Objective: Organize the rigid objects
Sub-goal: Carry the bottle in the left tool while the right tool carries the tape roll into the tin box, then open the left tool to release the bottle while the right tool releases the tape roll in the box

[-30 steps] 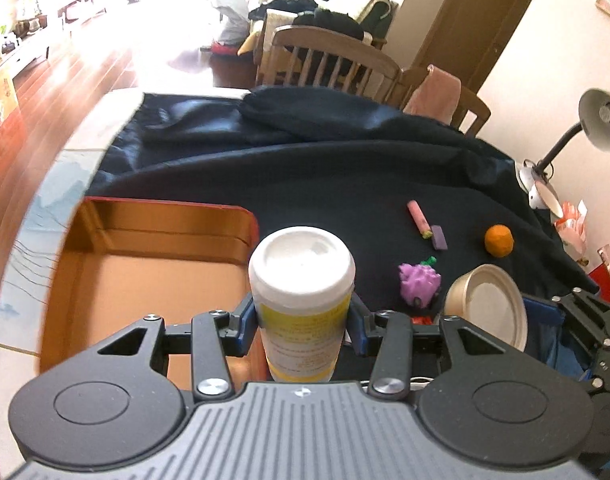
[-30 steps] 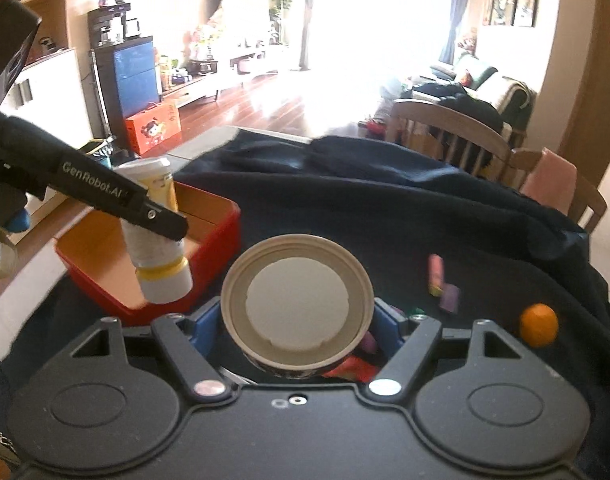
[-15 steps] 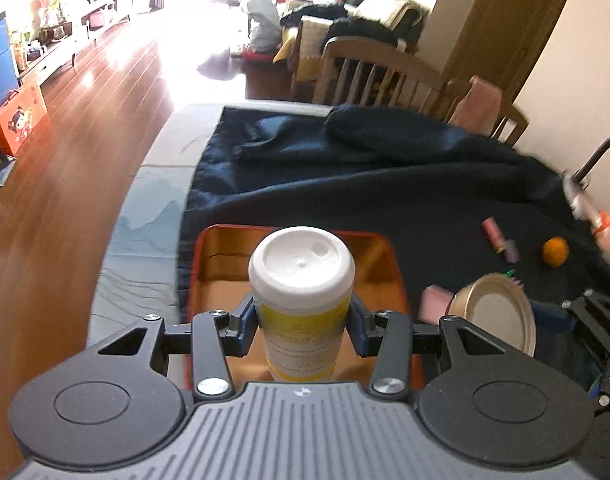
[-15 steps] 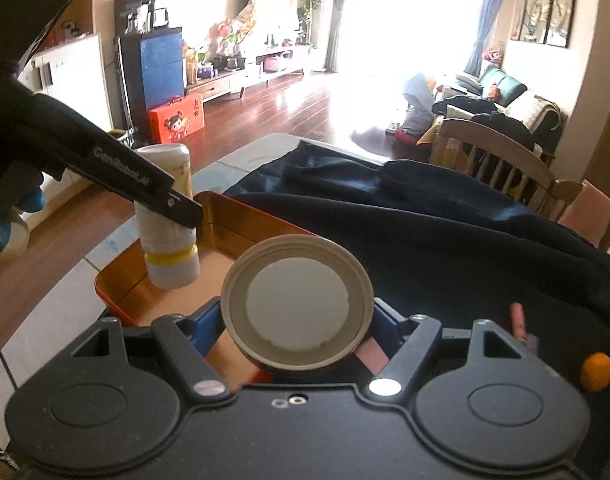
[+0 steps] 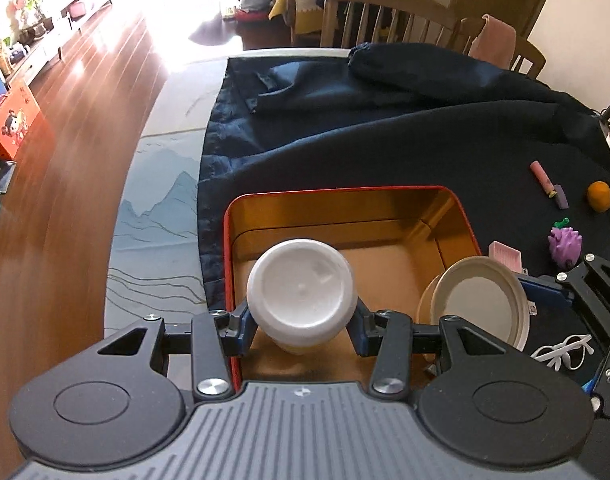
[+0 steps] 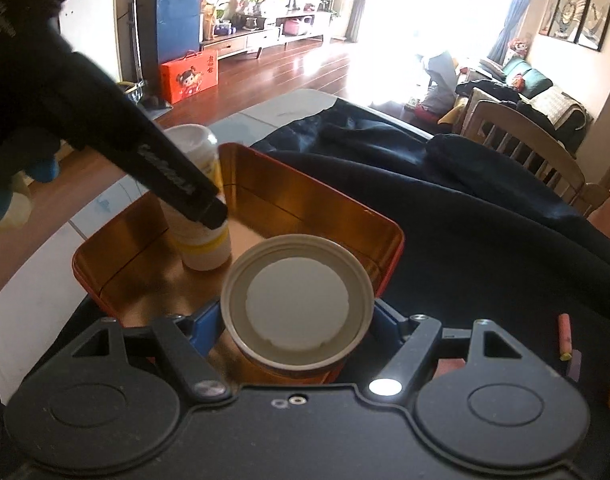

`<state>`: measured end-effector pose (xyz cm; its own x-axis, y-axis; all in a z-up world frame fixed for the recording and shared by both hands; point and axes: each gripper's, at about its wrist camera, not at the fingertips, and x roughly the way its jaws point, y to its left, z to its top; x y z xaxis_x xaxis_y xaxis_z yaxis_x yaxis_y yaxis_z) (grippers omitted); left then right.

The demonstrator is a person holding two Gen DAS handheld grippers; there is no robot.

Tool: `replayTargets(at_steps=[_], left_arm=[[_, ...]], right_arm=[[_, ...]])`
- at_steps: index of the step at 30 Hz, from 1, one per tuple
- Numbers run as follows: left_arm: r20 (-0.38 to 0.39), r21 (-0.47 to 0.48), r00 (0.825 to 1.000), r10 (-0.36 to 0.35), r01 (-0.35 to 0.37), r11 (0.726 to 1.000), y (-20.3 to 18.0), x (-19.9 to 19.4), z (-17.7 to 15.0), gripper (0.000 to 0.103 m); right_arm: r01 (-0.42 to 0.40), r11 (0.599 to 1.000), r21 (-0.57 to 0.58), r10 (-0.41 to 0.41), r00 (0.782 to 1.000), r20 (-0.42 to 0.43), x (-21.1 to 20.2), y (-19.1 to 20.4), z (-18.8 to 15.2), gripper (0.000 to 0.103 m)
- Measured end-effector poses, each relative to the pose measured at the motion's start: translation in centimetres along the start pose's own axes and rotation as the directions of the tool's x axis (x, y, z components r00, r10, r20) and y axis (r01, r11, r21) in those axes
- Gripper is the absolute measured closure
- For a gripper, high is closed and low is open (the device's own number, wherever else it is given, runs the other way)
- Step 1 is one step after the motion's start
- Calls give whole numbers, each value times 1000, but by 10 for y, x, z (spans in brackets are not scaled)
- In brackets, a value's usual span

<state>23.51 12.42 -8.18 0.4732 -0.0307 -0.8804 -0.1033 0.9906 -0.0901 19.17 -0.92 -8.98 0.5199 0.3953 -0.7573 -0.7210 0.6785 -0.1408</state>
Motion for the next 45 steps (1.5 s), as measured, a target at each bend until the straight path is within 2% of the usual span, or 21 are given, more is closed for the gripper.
replayTargets(at_steps=[6,10,15,22,28,36,45], left_arm=[[21,23,1000,1,-2,1000,-4,9,12,59],[42,48,999,5,-7,999,-9,17,21,59],[59,73,998,17,-21,997,-15,24,31,59],[54,50,998,33,-36,998,-13,27,33,57],[52,37,998,46,-48,998,-10,23,29,57],[88,18,995,51,-53,998,-9,0,21,46],[144,32,989,31,-36,999,-28,-38,2,45]], right_arm=[[15,999,-30,-15,1000,-3,10,2,2,28],[-18,999,-45,17,1000,-22,17,8,6,28],[-14,998,-57,11,999,-51,26,16,4,28],[-16,999,-50,15,999,-34,22,15,3,20],[-30,999,-18,30,1000,1,2,3,0,19],[-40,993,107,32,996,80,-47,-34,-8,16],[8,979,205,-29,995,99,-93,-78,-37,15]])
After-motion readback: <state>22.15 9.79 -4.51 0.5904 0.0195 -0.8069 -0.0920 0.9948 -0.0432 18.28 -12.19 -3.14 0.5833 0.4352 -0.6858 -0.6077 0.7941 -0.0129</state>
